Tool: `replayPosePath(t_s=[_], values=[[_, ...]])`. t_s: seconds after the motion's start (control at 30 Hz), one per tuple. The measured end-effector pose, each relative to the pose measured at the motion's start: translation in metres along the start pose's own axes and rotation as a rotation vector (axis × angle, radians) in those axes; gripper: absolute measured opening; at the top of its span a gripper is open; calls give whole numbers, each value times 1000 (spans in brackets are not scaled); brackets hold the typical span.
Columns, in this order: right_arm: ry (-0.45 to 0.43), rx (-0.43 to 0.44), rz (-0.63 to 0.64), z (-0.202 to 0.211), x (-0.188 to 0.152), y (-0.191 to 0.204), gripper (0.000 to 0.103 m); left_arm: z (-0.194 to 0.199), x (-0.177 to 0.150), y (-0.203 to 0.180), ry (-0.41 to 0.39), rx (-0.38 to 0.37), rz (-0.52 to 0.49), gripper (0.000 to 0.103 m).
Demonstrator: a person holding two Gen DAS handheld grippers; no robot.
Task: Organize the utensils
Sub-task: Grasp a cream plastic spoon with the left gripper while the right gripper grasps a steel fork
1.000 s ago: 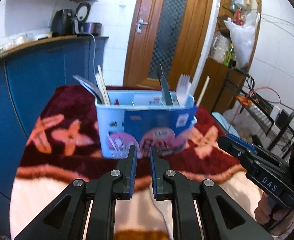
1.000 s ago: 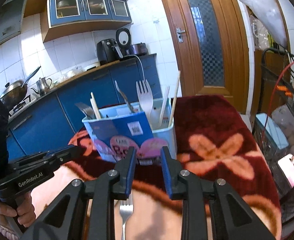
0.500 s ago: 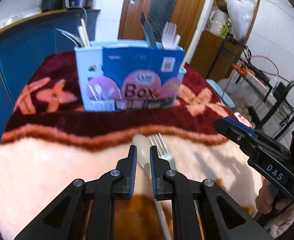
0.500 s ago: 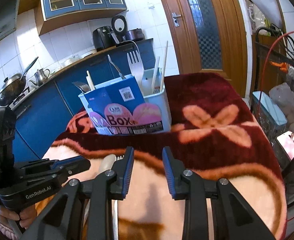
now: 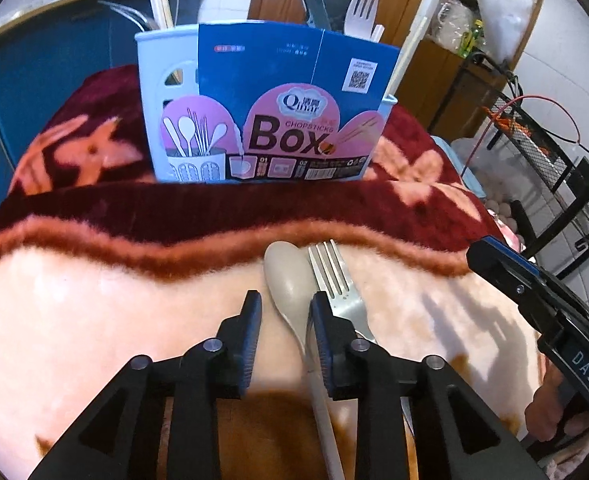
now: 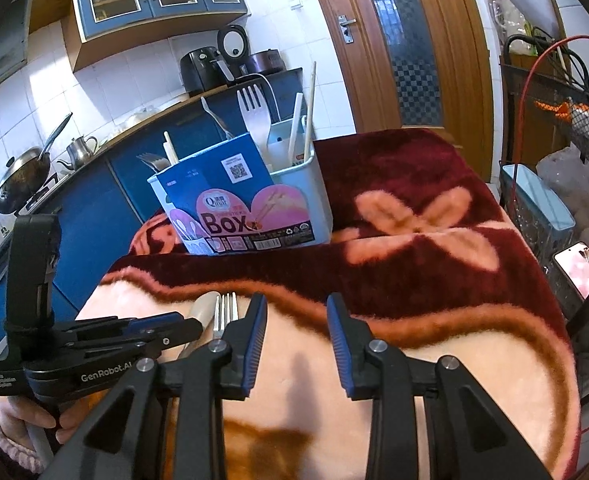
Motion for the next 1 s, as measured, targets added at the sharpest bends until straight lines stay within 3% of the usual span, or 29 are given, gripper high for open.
replayPosePath(t_s=[0.23,0.3,0.53,0.87,1.0], values=[[6,0,-4,-2,-2,-2,34,-6,2,-1,4,-76,47,27],[8,-1,-3,-2,-3,-2,34,-7,3,-1,3,-109,63,21],[10,-1,-2,-2,-4,-2,34,-5,0,-9,-3,-169,66,17],[9,-3,-2,-2,-4,-2,34,-12,-4,-20,20,-138,19,14],[11,-2,-2,-1,-4,-1,34,-10,-5,-21,17,-160,18,6]])
Point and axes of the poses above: each gripper's, at about its wrist camera, not at the fingertips, and z roughly against the way its jaws point, y to its left, x to its top, the point moved 7 cm from there along -z, roughly the way its jaws point, and after that the axes turned 1 degree about z, right-handed, at the moved point
